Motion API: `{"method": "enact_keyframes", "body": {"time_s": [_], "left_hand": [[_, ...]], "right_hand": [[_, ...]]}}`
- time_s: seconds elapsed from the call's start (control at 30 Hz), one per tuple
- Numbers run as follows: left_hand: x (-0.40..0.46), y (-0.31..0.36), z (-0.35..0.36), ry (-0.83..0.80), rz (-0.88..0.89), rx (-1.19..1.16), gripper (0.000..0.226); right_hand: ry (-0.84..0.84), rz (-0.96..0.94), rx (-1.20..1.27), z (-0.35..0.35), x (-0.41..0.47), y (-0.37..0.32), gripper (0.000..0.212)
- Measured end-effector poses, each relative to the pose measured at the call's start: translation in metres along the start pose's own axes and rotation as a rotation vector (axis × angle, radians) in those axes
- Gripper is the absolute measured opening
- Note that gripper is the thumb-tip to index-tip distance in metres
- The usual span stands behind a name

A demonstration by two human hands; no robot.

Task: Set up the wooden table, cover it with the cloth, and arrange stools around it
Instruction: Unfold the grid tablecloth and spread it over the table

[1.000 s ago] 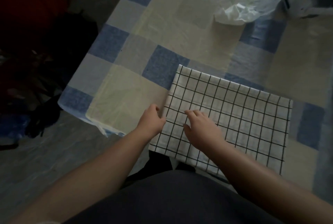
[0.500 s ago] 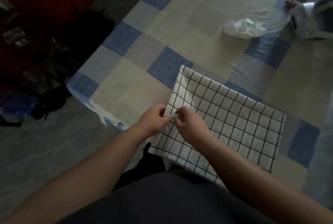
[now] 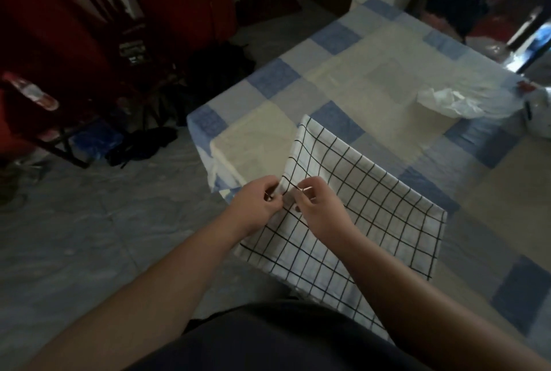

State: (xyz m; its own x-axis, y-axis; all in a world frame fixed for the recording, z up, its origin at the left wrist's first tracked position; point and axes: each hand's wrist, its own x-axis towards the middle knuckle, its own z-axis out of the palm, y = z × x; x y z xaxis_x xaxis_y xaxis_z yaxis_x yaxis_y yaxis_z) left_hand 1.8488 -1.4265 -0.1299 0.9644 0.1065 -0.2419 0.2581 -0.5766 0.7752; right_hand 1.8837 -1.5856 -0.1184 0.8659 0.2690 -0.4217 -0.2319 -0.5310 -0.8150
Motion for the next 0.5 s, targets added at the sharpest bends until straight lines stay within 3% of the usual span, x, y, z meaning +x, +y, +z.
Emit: {"method": "enact_keyframes", "body": {"time_s": [0.1, 0.33, 0.5], "left_hand": [[-0.029, -0.015, -0.027, 0.093, -0.047, 0.009, 0.011], [-0.153, -0.086, -0.114, 0.331, -0.185, -0.069, 0.029], [-0.286, -0.16, -0.18, 0.502, -0.298, -0.177, 0.004]], "right_hand": [[-0.048, -0.052, -0.035, 0.027, -0.015, -0.018, 0.014], [-0.226, -0.211, -0.156, 0.154, -0.077, -0.069, 0.003], [-0.396, -0.357, -0.23, 0.278, -0.149, -0.103, 0.01]]}}
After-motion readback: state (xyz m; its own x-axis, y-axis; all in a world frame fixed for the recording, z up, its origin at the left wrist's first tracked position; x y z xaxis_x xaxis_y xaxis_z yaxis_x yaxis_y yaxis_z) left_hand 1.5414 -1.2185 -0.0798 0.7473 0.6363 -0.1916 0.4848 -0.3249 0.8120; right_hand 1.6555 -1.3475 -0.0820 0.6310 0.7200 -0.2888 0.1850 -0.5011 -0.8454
